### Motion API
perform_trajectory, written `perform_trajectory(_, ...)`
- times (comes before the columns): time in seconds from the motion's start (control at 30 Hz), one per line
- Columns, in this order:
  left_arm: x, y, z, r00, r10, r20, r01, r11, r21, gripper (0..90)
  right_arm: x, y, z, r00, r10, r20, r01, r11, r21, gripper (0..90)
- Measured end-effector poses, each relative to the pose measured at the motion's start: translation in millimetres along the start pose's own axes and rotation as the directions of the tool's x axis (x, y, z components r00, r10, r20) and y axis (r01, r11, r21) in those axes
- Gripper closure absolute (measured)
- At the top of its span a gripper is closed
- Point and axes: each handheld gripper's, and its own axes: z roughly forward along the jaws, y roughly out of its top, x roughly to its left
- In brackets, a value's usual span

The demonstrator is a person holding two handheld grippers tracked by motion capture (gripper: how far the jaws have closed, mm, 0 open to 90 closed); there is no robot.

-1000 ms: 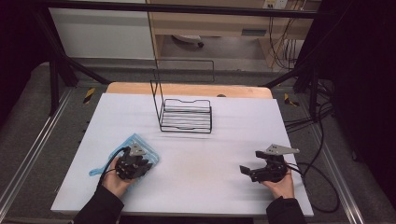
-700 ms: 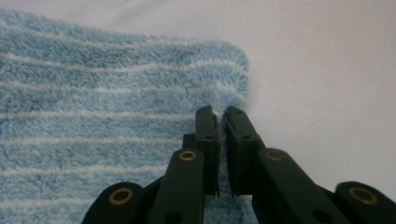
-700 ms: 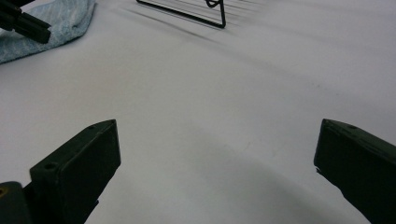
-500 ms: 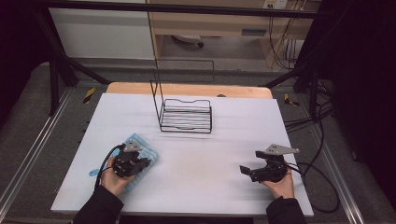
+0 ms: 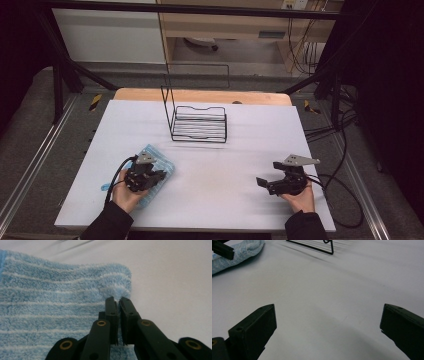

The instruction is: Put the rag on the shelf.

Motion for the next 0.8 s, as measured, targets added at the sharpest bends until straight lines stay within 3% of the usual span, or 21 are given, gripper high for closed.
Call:
perform_trajectory(0.47, -31.6, 10.5, 14.2, 0.9993, 0.024, 0.03, -0.024, 0.9997, -0.003, 85.1, 0.9, -0.4, 1.2, 1.0, 0.007, 0.001, -0.007, 1.0, 0.002, 1.3)
perform_trajectory(0.8, -57.5, 22.1, 30.3, 0.9985, 0.037, 0.041, -0.037, 0.9991, 0.02, 84.7, 1.1, -0.4, 1.6, 1.0, 0.009, 0.001, -0.009, 1.0, 0.003, 1.3)
